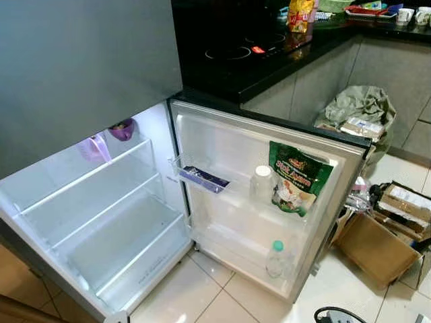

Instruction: Restocking fridge

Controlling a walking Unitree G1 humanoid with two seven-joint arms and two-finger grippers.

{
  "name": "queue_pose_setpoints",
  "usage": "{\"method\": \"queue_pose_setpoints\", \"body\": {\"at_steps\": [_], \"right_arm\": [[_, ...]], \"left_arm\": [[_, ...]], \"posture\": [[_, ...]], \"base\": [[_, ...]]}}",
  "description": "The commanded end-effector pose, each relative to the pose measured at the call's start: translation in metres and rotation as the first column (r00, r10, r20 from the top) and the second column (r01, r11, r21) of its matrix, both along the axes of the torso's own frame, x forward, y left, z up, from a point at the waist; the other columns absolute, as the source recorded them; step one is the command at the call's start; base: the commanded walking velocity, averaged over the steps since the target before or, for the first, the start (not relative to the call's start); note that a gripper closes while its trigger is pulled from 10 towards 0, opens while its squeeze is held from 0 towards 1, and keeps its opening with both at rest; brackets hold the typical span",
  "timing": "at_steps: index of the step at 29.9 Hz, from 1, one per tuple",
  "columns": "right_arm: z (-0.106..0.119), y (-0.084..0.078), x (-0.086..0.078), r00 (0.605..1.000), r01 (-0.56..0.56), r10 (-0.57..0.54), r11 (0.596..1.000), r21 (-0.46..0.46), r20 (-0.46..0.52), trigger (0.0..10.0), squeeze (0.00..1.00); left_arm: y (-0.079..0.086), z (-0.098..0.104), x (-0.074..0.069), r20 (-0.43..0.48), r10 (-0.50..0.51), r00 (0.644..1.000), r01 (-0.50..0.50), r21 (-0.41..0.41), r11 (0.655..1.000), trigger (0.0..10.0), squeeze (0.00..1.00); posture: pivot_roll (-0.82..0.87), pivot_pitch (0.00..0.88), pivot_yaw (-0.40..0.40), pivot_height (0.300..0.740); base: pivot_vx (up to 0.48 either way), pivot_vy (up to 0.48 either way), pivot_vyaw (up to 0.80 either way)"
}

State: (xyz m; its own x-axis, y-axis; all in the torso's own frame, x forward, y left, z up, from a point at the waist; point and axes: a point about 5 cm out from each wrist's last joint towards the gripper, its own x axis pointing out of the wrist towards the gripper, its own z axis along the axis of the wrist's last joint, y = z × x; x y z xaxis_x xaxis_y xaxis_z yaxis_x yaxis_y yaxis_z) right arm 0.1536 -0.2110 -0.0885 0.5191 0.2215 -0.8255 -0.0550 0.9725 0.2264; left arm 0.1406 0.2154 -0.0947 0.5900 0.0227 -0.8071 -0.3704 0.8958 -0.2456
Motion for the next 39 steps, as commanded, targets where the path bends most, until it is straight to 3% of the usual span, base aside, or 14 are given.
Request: {"method": "queue_pose_setpoints", "body": {"at_steps": [1,39], "right_arm": [[-0.0009,0.0018,-0.0005,1.000,-0.001,0.001,1.000,0.000,-0.012,10.0,0.00],[0.0005,-0.0029,0.0007,1.000,-0.012,0.012,1.000,-0.009,-0.017,10.0,0.00]], "left_arm": [[-0.0032,-0.0015,-0.0022,-0.007,0.010,1.000,-0.010,-0.007,1.000,10.0,0.00],[-0.0067,-0.0020,-0.0019,-0.009,-0.010,1.000,0.009,-0.021,1.000,10.0,0.00]], "posture": [[-0.07,0.007,0.018,0.740],[-0.07,0.000,0.007,0.740]], "base": [[0.000,0.000,0.00],[0.000,0.000,0.00]]}}
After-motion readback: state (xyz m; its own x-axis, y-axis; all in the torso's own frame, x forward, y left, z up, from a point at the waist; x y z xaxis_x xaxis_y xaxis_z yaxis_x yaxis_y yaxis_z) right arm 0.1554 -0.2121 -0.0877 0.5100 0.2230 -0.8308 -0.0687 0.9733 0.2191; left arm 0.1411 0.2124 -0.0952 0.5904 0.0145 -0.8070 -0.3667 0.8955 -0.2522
